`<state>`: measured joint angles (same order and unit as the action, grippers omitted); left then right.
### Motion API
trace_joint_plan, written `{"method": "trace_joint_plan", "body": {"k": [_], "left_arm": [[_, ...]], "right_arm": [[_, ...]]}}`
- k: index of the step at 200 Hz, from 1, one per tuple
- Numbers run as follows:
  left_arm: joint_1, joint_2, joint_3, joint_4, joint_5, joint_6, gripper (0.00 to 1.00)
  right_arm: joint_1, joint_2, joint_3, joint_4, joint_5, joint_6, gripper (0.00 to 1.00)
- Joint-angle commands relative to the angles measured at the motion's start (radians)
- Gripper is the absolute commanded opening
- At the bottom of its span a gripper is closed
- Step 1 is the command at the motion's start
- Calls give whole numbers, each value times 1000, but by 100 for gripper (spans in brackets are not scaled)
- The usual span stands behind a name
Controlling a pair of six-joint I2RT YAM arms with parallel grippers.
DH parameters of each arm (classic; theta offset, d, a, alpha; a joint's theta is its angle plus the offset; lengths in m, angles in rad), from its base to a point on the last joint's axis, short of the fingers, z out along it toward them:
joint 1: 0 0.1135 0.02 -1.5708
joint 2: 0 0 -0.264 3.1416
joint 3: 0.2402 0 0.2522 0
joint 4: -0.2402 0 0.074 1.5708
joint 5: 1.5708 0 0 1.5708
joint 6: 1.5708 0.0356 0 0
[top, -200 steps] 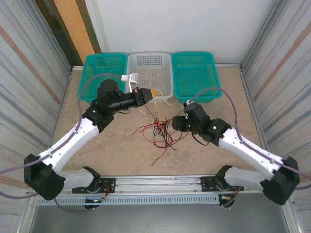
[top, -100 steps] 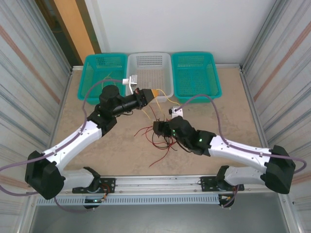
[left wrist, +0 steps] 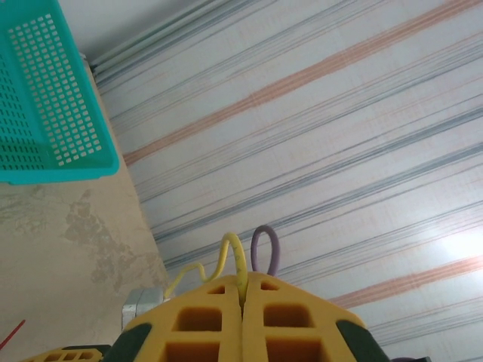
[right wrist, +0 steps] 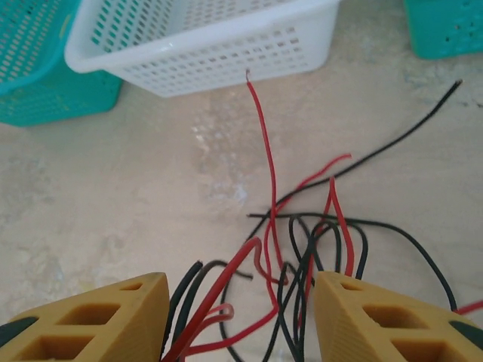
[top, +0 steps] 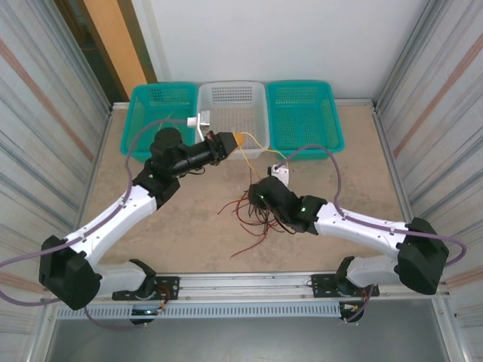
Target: Untangle the cables
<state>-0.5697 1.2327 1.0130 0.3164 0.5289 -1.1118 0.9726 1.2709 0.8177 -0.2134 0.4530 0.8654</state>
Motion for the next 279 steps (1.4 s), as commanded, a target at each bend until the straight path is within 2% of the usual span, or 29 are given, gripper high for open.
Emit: {"method": "trace_joint_plan", "body": {"k": [1, 34, 63, 80, 119, 154, 199, 222, 239, 279], "left_arm": [[37, -53, 58, -50, -15, 14, 0], [94, -66, 59, -73, 24, -6, 0], [145, -78, 113, -234, 46, 37, 0], [177, -85, 113, -236, 82, 23, 0], [237, -125, 132, -321, 90, 75, 0], [263, -124, 131, -325, 116, 69, 0], [263, -114, 115, -287, 132, 46, 0], [264, -105, 111, -282, 149, 43, 0], [263, -99, 110, -286, 154, 41, 0], [261, -96, 114, -288, 167, 38, 0]], "right_arm": [[-26, -15, -20, -126, 24, 35, 55], [-91, -46, -72, -99, -51, 30, 43], [-133, -38, -93, -114, -73, 33, 40], [-136, -48, -110, -112, -73, 37, 43], [-137, -75, -95, -132, -92, 16, 44], [-74, -205, -5, -173, -49, -95, 57], [27, -311, 123, -109, -101, -266, 60], [71, -288, 199, -107, -123, -314, 63], [93, -204, 278, -141, -136, -350, 63], [122, -75, 381, -155, -145, -409, 72]]}}
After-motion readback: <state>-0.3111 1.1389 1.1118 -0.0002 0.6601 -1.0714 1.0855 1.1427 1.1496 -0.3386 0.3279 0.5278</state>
